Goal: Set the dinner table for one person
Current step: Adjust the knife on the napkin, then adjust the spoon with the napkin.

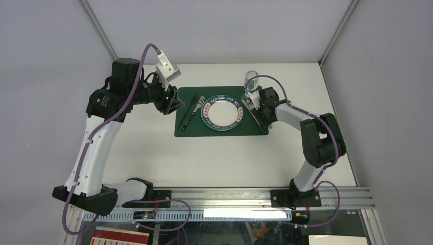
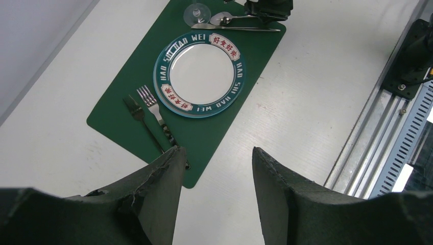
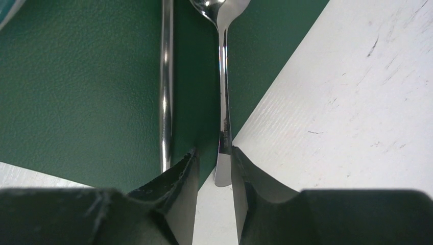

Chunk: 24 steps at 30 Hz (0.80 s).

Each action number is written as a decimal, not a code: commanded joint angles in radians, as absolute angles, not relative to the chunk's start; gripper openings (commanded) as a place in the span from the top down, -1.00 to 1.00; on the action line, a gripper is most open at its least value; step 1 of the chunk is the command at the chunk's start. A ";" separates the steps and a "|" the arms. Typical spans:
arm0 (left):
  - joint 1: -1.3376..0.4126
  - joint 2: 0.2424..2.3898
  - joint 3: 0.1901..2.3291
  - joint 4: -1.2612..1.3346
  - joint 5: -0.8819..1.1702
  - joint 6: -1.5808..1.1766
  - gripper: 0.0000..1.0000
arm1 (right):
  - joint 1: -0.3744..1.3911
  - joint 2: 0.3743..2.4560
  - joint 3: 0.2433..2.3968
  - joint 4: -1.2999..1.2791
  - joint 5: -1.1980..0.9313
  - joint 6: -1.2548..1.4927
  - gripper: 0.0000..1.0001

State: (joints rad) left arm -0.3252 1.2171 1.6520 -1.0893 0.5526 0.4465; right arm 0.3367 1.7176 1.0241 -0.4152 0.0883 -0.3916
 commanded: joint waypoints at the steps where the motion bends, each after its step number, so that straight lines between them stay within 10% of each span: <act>1: -0.312 1.199 1.659 -1.036 0.580 0.453 -0.06 | 0.339 1.762 1.069 -0.357 0.118 -0.402 0.37; 24: -0.311 1.186 1.654 -1.037 0.581 0.454 -0.06 | 0.328 1.834 1.061 -0.292 0.215 -0.392 0.45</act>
